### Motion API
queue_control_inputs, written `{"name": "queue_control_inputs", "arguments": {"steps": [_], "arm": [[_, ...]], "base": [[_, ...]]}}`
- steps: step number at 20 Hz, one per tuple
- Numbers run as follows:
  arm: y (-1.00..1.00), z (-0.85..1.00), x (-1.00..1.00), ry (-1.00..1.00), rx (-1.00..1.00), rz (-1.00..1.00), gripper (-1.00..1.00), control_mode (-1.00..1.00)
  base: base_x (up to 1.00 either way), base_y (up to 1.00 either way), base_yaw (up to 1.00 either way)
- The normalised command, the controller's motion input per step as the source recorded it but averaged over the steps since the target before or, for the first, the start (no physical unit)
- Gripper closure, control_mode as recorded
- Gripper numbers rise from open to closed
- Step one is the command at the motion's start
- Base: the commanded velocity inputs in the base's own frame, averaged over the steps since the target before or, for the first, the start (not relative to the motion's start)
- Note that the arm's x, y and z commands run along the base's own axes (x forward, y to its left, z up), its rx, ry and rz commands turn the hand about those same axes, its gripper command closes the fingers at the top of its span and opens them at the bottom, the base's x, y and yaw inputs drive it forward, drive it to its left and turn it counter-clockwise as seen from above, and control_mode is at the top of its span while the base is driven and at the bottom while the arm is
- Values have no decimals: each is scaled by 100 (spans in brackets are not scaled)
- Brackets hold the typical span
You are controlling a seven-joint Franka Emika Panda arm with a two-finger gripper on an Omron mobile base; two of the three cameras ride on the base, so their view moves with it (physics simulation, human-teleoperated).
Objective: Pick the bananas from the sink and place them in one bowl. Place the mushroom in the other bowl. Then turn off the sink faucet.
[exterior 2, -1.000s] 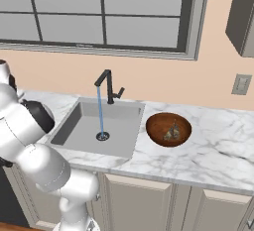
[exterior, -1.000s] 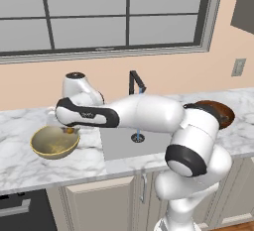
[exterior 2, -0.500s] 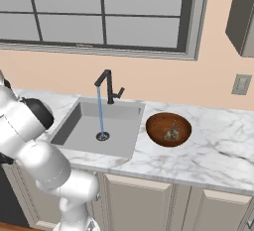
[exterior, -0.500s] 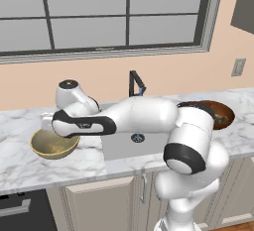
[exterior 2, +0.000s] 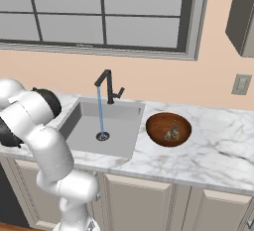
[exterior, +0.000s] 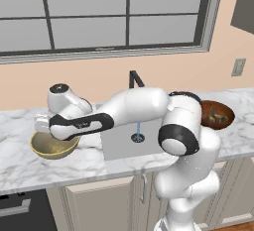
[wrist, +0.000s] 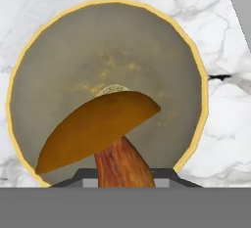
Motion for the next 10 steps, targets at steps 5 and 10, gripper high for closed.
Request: {"name": "queue_control_inputs", "arguments": {"steps": [5, 10], "arm": [[24, -19, 20, 0, -8, -18, 100, -100], [10, -23, 29, 1, -5, -21, 100, -100]], "base": [[0, 0, 0], [0, 0, 0]]}}
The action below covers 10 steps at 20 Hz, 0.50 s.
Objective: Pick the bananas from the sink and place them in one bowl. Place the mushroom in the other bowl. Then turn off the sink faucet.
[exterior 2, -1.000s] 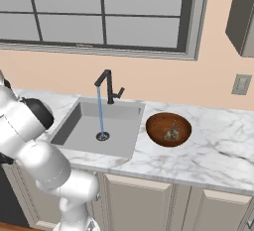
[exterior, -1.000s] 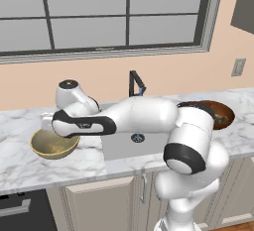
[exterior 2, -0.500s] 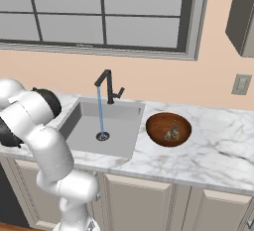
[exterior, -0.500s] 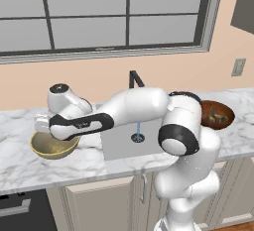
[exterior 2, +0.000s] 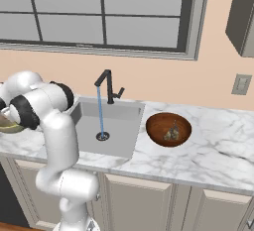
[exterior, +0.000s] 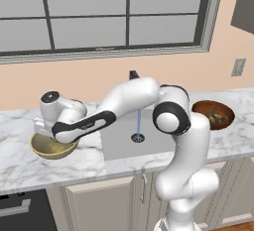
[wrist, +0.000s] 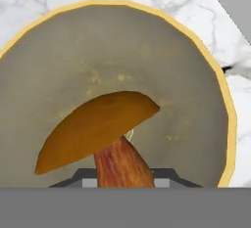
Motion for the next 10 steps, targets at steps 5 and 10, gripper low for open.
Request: {"name": "queue_control_inputs", "arguments": {"steps": [5, 10], "arm": [[8, -14, 31, 2, -4, -22, -100, -100], [-9, 0, 17, 1, -1, -21, -100, -100]], "base": [[0, 0, 0], [0, 0, 0]]}}
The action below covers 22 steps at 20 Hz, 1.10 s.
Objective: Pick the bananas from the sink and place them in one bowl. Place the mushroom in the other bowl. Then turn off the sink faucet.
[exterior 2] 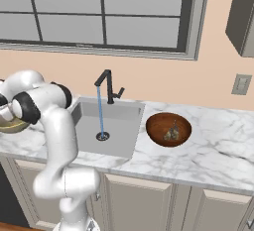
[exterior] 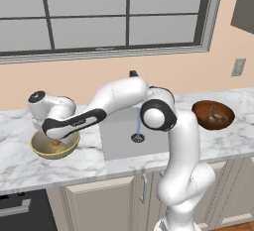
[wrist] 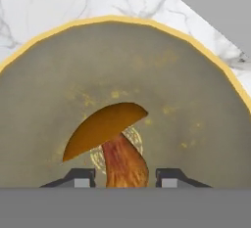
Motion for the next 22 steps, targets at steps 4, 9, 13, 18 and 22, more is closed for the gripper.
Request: {"name": "queue_control_inputs", "arguments": {"steps": [4, 9, 13, 18, 22], "arm": [[-7, 0, 4, 0, 0, -19, -100, -100], [-37, 26, -6, -2, 0, -20, -100, -100], [-81, 42, -33, -6, 6, -13, -100, -100], [-69, 36, -53, -9, 13, 15, -100, -100], [-92, 76, -49, -21, 17, 22, -100, -100]], "base": [[0, 0, 0], [0, 0, 0], [0, 0, 0], [0, 0, 0], [0, 0, 0]]}}
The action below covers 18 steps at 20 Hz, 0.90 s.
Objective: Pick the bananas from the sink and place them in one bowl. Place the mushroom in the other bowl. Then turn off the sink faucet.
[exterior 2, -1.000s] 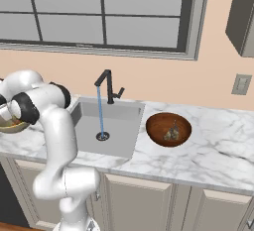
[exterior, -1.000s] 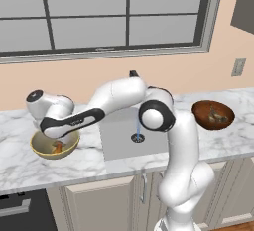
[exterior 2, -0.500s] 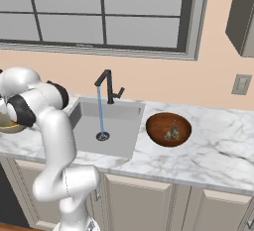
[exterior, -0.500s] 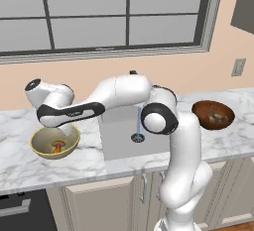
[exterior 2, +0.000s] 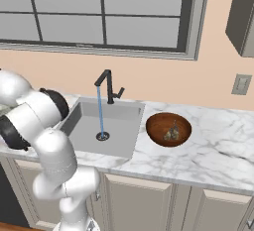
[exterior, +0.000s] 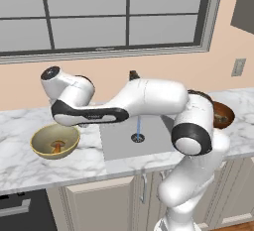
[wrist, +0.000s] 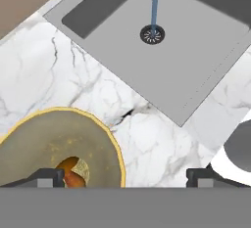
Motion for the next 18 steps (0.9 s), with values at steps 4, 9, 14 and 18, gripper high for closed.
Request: {"name": "queue_control_inputs", "arguments": {"steps": [4, 9, 14, 18], "arm": [[-83, 52, -79, -20, 20, 4, -100, -100], [-74, 32, -65, -8, 23, 0, -100, -100], [-78, 28, -39, 0, 24, 0, -100, -100], [-66, 10, -28, -3, 27, 0, -100, -100]], "base": [[0, 0, 0], [0, 0, 0], [0, 0, 0], [0, 0, 0]]}}
